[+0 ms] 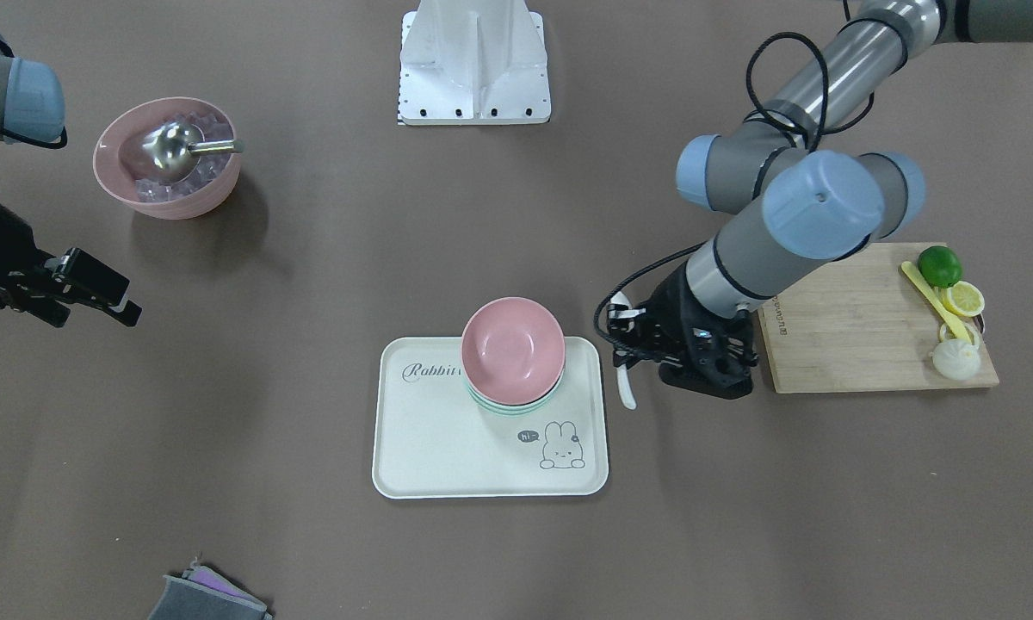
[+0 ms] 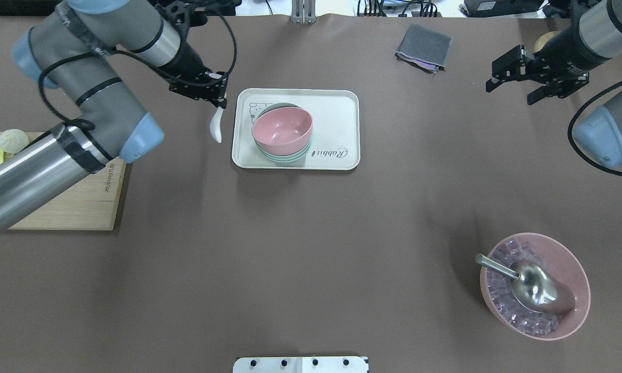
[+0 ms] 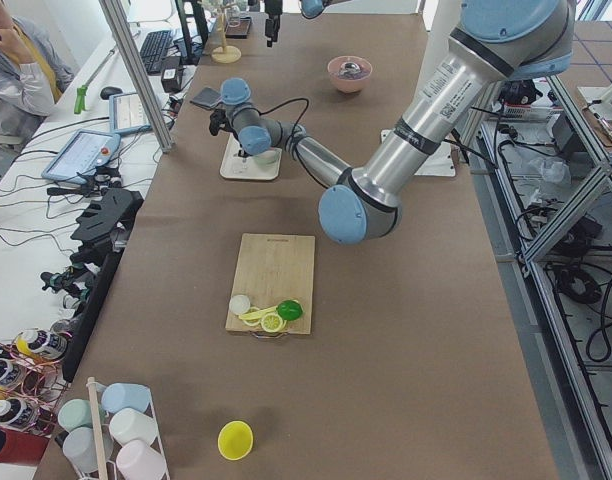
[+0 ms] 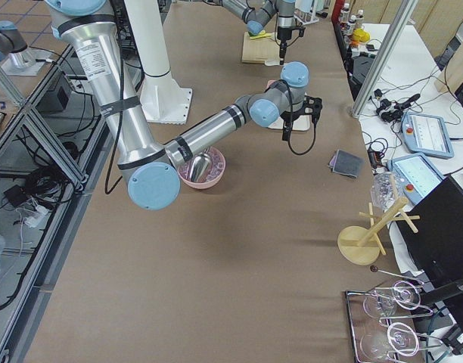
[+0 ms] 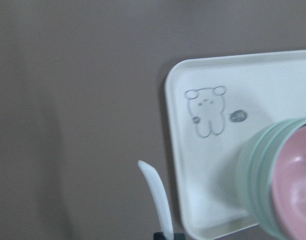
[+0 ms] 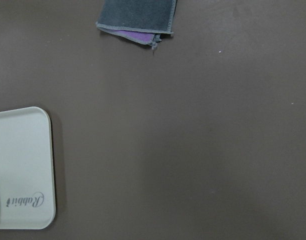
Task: Stack pink bowl on green and place spoon
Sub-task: 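Carry the white spoon with the left gripper and lower it into the pink bowl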
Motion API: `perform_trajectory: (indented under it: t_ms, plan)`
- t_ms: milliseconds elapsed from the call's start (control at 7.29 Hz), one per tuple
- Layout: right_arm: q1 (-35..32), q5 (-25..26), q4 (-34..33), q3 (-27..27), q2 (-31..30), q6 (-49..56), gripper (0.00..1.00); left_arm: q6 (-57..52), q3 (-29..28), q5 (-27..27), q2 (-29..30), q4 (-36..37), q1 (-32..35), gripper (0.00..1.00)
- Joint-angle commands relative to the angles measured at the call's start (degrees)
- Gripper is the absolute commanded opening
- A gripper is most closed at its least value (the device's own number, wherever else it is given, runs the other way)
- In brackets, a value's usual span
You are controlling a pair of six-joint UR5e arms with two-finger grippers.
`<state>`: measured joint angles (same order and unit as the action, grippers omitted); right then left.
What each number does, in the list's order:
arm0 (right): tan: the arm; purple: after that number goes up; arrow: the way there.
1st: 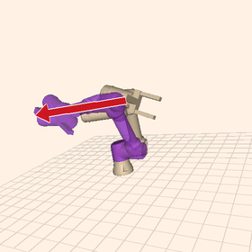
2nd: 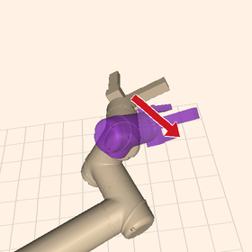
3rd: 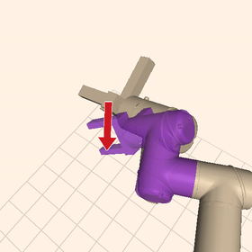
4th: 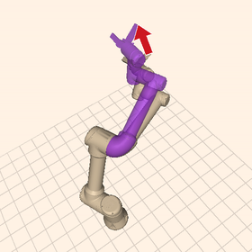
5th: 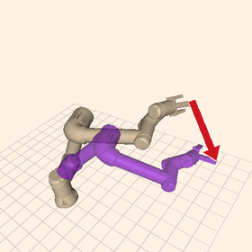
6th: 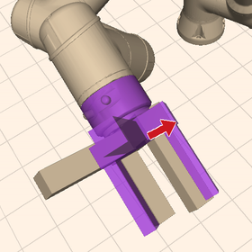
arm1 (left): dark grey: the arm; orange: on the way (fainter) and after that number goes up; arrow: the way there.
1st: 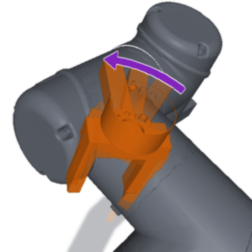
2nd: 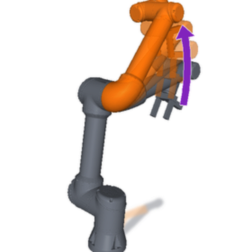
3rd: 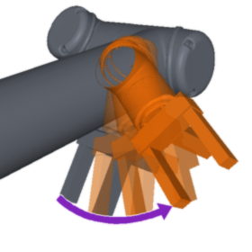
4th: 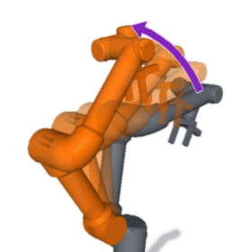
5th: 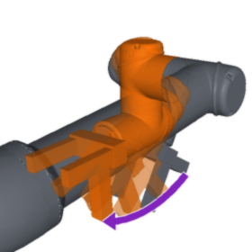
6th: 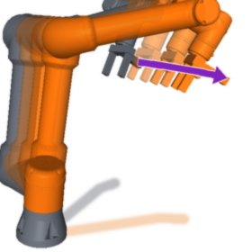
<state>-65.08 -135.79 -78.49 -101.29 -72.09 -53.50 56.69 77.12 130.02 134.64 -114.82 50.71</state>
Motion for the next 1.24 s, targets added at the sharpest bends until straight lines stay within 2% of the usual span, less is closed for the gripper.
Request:
perform_trajectory:
  t_ms: [0,275,549,686,824,961,1098]
  plan:
    - [-0.7,0.3,0.0,0.0,-1.6,1.3,1.00,4.5,-5.4,-4.0,8.2,-0.1,-1.4,0.00]
    - [-0.7,0.6,0.2,0.0,-2.8,2.6,1.00,4.5,-5.4,-8.8,7.8,-0.7,-4.6,0.00]
    - [-0.6,0.8,0.2,0.1,-3.1,3.2,1.00,4.7,-3.3,-9.3,5.8,-0.1,-6.2,0.98]
    - [-0.6,0.8,0.2,0.2,-3.1,3.3,1.00,5.7,-1.3,-9.4,3.6,-0.1,-6.0,0.98]
    - [-0.7,0.8,0.2,0.2,-3.1,3.3,1.00,5.5,4.0,-8.8,-1.7,2.1,-3.1,0.98]
    - [-1.4,0.8,0.1,0.5,-3.8,4.6,1.00,0.7,12.5,-8.6,-10.7,6.5,-1.3,0.98]
    - [-2.1,1.0,0.1,0.9,-6.3,10.3,1.00,-11.6,18.1,-8.6,-15.4,14.0,2.9,0.98]
